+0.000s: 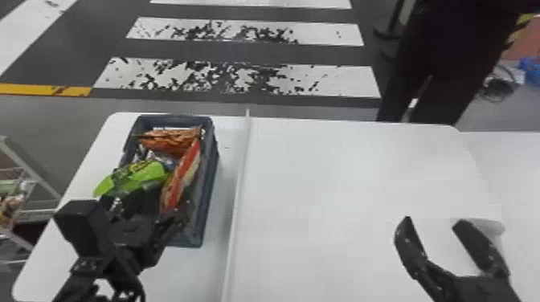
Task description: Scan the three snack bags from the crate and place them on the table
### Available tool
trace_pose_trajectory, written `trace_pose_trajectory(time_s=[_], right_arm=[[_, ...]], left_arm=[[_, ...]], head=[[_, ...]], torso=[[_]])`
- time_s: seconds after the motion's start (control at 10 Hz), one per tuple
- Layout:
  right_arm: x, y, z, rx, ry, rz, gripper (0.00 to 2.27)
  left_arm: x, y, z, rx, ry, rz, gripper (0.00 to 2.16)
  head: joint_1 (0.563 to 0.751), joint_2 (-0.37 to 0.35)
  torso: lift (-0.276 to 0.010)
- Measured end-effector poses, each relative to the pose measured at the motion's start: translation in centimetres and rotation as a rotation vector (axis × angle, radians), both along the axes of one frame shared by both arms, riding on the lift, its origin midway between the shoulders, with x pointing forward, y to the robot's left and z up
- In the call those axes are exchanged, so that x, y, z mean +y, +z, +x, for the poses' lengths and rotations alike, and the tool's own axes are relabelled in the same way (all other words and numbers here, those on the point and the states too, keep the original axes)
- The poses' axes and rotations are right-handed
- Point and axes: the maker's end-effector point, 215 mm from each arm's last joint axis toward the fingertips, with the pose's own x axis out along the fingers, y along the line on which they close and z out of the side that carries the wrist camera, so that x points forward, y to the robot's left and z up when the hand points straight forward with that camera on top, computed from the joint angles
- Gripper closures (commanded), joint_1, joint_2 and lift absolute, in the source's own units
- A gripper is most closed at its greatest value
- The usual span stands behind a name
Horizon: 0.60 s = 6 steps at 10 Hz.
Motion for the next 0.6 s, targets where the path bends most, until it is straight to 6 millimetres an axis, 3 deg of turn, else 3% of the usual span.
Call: trace_pose_trajectory(time_s=[0.2,0.4,0.5,0.6], right_arm=[[-0.35,0.19,0.41,-0.008,-0.003,-0.004,0.13],[-0.70,0.28,0.64,-0.013,-0.008,-0.004,0.13],[-0.87,0.29,0.75,-0.014,-0.010,-0.003,0.13],[-0.98,0.21,0.84,-0.012,-0.012,-0.002,0.13]], left_arm=[[-0.49,-1.48,0.25,0.059,0.001,0.002,0.35],[-0.52,-1.68,0.46,0.070,0.015,0.006,0.72],[-0.49,-1.53,0.63,0.067,0.021,0.008,1.13],[-0.49,-1.40,0.76,0.065,0.022,0.009,1.38]], head=[[0.695,-0.027],[0.695,-0.035],[0.695,-0.037],[0.695,-0.039]], torso=[[-0.036],[-0.036],[-0.036],[-0.036]])
